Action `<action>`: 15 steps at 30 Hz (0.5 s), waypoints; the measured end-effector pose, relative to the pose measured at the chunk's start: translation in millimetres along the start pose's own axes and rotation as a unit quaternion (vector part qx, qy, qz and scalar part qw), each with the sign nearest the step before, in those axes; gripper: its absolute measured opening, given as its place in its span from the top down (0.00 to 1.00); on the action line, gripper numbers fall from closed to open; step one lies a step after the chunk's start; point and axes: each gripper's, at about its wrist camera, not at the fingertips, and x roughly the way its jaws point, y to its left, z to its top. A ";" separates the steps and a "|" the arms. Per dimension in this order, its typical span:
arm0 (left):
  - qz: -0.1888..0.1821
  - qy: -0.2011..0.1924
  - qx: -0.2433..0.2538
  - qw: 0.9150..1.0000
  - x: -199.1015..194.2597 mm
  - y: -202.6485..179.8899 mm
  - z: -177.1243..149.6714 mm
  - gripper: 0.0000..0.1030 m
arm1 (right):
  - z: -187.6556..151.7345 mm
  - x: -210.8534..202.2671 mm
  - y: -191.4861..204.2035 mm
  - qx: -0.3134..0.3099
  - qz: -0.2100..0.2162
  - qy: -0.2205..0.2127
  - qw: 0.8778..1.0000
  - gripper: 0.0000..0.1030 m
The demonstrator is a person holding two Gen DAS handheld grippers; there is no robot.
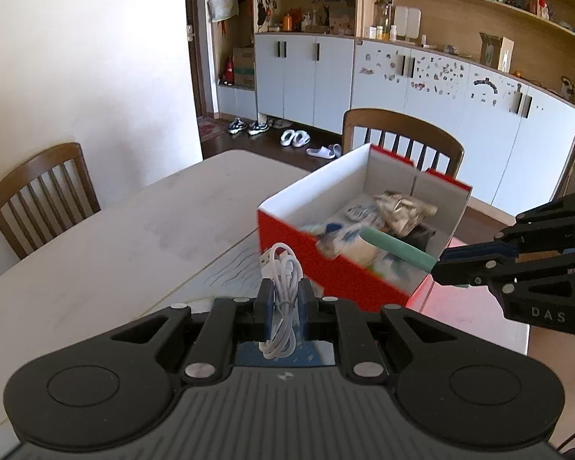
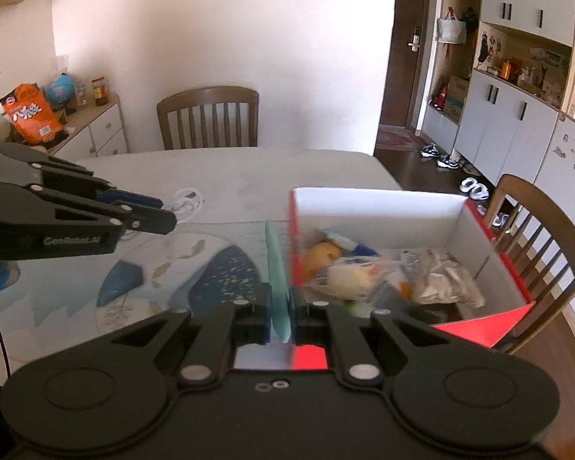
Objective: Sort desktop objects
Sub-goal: 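Carry the cable and toothbrush over the red shoebox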
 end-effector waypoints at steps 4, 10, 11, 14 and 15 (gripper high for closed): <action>-0.001 -0.005 0.000 1.000 8.1 -19.2 12.6 0.89 | 1.9 -2.6 -24.7 0.000 -0.002 -0.004 1.000 1.00; -0.002 0.004 -0.005 1.000 33.1 -47.8 24.1 0.89 | 5.7 13.4 -59.8 -0.024 -0.022 0.000 0.999 1.00; -0.004 0.007 -0.010 1.000 36.3 -50.1 24.8 0.89 | 8.9 12.9 -71.1 -0.017 -0.021 -0.006 1.000 1.00; 0.000 0.019 -0.010 1.000 48.4 -56.1 25.3 0.89 | 13.0 18.1 -92.7 -0.008 -0.018 0.001 1.000 1.00; 0.001 0.021 -0.011 1.000 51.7 -58.5 25.1 0.89 | 13.0 19.7 -96.8 -0.009 -0.016 0.002 1.000 1.00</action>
